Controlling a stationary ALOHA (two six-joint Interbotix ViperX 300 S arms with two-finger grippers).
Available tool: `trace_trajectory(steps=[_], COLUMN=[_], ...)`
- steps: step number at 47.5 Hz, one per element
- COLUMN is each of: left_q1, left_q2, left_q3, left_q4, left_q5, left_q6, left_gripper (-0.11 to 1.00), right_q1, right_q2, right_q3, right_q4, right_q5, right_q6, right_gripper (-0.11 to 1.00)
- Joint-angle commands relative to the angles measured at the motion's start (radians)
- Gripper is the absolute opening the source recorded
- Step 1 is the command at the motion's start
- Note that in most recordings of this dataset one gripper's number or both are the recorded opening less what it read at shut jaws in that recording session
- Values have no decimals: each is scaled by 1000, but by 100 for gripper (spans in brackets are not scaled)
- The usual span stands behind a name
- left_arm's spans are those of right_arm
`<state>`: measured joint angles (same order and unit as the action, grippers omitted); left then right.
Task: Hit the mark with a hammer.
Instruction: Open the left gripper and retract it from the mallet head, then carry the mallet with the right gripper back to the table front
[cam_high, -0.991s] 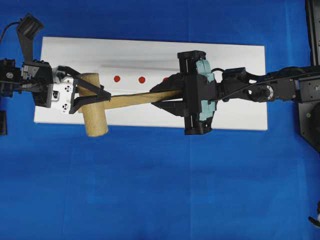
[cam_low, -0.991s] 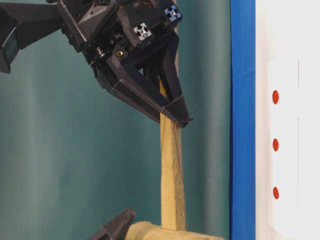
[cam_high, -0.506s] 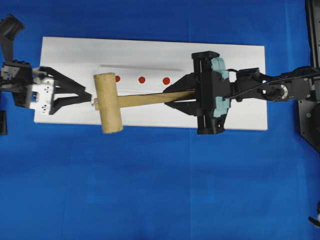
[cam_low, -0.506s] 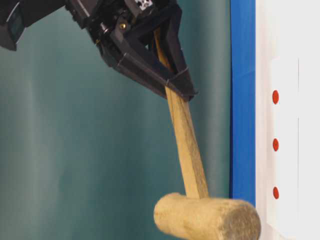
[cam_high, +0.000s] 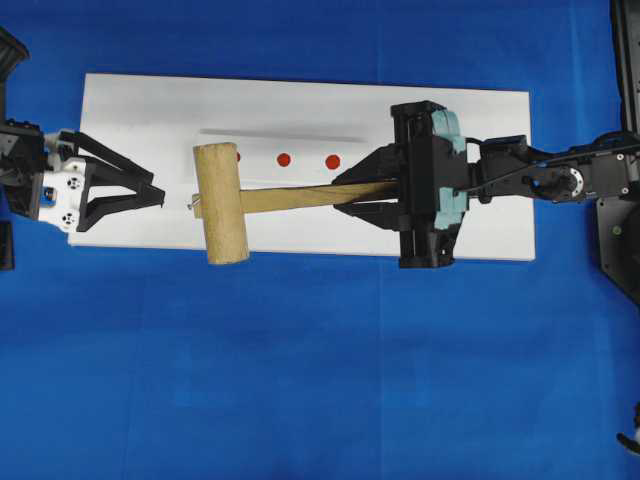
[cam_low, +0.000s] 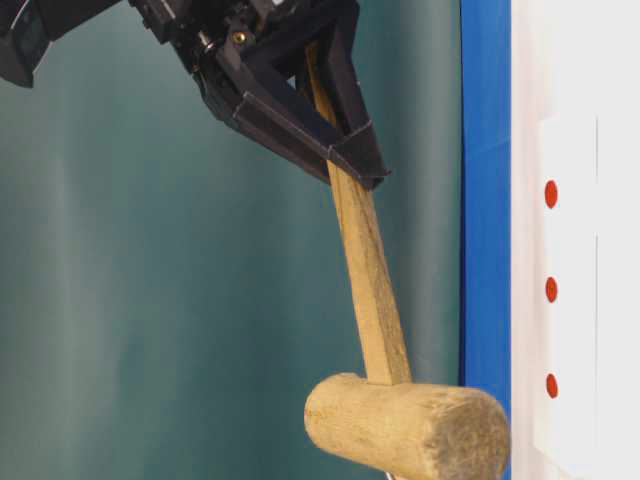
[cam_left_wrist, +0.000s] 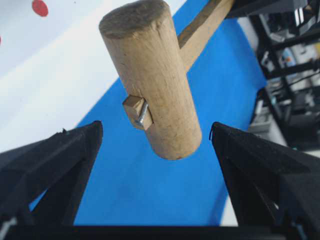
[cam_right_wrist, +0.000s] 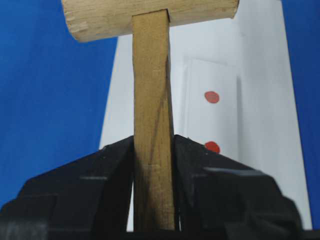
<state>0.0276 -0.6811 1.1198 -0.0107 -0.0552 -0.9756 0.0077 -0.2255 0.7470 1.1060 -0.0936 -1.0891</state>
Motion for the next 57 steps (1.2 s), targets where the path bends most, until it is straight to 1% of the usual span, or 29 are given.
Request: trace_trajectory(steps=[1, 4, 9, 10, 11, 18, 20, 23, 27, 31, 38, 43, 46, 57], left_q1=[5, 12, 26, 29, 35, 57, 60, 66, 78, 92, 101, 101, 101, 101], left_q2=[0, 0, 2, 3, 3, 11, 9, 9, 8, 5, 0, -2, -2, -5], left_q3=[-15, -15, -15, -17, -15, -12, -11, -11, -9, -6, -5, -3, -2, 0], left_q4=[8, 8, 8, 8, 6, 6, 6, 6, 6, 6, 6, 6, 6, 6], left_q5=[-12, -11, -14, -15, -20, -44, -49, -54, -55, -55, -55, -55, -57, -55], left_q6=[48, 107, 244, 273, 318, 495, 531, 566, 601, 627, 632, 632, 632, 634], left_gripper=[88, 88, 87, 86, 86, 82, 81, 81, 81, 81, 81, 81, 81, 81], right_q1=[11, 25, 69, 80, 91, 190, 219, 261, 314, 356, 414, 436, 440, 442], right_q2=[-18, -14, 2, 5, 9, 51, 63, 83, 115, 146, 204, 230, 241, 267], right_q3=[-20, -25, -35, -38, -41, -63, -69, -78, -95, -112, -152, -172, -181, -183], right_q4=[37, 60, 106, 118, 130, 215, 238, 272, 322, 359, 411, 425, 425, 430], right_q5=[-9, -11, -31, -40, -49, -155, -186, -229, -284, -321, -354, -362, -362, -356], right_q6=[2, 2, 2, 2, 2, 2, 2, 2, 2, 2, 2, 2, 2, 2], right_gripper=[9, 9, 9, 9, 9, 9, 9, 9, 9, 9, 9, 9, 9, 9])
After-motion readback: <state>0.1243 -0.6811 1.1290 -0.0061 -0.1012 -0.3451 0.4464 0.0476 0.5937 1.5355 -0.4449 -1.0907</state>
